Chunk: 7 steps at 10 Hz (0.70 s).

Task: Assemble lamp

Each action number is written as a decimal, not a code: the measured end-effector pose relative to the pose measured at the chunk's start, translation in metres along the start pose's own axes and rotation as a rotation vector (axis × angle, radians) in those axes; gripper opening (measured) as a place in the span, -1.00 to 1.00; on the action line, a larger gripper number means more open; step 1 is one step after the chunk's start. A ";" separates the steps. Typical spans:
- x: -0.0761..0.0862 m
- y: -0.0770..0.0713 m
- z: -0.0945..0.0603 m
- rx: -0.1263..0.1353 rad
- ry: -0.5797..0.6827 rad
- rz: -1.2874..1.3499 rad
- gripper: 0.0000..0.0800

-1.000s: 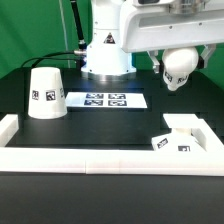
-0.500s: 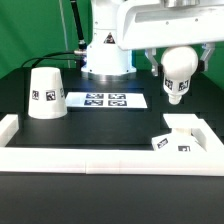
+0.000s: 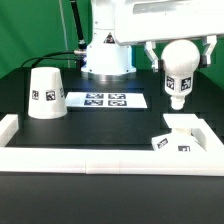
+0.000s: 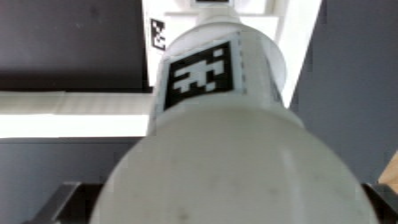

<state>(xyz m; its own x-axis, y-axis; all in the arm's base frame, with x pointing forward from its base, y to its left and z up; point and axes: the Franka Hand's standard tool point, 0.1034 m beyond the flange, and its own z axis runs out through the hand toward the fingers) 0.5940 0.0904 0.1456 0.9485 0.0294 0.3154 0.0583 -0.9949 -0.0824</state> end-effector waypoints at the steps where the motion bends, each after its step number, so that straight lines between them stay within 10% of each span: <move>1: 0.000 0.000 0.000 0.000 0.000 0.000 0.45; 7: 0.019 -0.002 0.002 0.000 0.045 -0.042 0.45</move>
Offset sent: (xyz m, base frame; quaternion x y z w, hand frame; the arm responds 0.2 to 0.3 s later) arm 0.0259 -0.0047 0.0043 -0.0090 0.0066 -0.0399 0.9991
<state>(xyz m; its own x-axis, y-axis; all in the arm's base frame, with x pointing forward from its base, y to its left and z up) 0.6123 0.0930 0.1496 0.9303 0.0666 0.3607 0.0975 -0.9929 -0.0683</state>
